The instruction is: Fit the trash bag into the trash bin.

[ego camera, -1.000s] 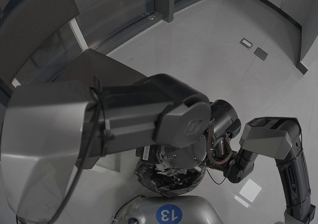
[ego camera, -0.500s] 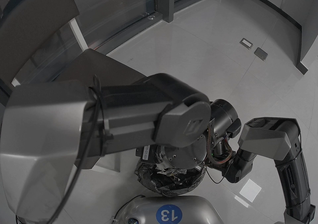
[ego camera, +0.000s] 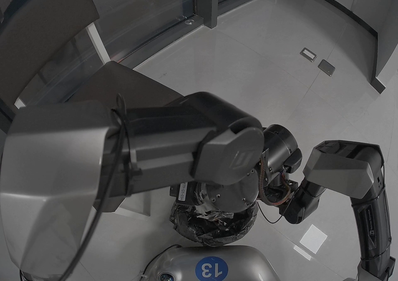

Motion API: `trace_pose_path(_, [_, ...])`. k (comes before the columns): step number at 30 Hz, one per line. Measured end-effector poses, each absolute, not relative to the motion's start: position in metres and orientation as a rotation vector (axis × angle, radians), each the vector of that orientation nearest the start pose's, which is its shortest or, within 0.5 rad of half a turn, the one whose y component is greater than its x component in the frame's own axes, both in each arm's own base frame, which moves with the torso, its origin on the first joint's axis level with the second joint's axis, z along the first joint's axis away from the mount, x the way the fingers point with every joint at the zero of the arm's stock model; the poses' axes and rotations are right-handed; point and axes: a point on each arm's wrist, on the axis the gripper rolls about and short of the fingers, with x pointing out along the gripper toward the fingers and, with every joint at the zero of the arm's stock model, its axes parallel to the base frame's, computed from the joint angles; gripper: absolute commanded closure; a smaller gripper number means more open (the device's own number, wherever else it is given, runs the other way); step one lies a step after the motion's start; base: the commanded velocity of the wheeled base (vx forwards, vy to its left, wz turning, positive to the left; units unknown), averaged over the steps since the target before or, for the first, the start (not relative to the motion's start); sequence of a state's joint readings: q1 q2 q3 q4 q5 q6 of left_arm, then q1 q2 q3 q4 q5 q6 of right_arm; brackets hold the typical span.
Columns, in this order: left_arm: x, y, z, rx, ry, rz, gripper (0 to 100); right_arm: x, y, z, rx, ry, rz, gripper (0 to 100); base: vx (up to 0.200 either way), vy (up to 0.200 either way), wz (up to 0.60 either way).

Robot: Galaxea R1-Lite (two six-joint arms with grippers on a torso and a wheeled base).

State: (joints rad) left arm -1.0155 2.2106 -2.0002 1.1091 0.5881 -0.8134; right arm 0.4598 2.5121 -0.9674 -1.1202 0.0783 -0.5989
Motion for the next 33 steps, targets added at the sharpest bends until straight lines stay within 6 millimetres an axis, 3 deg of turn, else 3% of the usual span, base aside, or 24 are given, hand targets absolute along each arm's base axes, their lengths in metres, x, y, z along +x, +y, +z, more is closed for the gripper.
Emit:
trace_pose_path(7, [0.215, -0.325, 0.182, 0.212, 0.956, 0.031, 0, 0.389, 0.181, -0.009, -0.629, 0.169, 0.586, 100, 0.000, 0.000, 0.00])
trace_pose_path(13, [0.215, -0.325, 0.182, 0.214, 0.959, 0.034, 0, 0.394, 0.179, -0.006, -0.619, 0.163, 0.544, 100, 0.000, 0.000, 0.00])
trace_pose_path(14, [0.215, -0.325, 0.182, 0.213, 0.958, 0.035, 0, 0.395, 0.179, -0.007, -0.619, 0.164, 0.542, 0, 0.000, 0.000, 0.00])
trace_pose_path(26, [0.214, -0.325, 0.182, 0.207, 0.957, 0.038, 0, 0.393, 0.181, -0.010, -0.556, 0.187, 0.540, 0, 0.000, 0.000, 0.00])
trace_pose_path(33, [0.210, -0.327, 0.182, 0.208, 0.958, 0.032, 0, 0.375, 0.173, -0.012, -0.490, 0.266, 0.543, 0, 0.000, 0.000, 0.00])
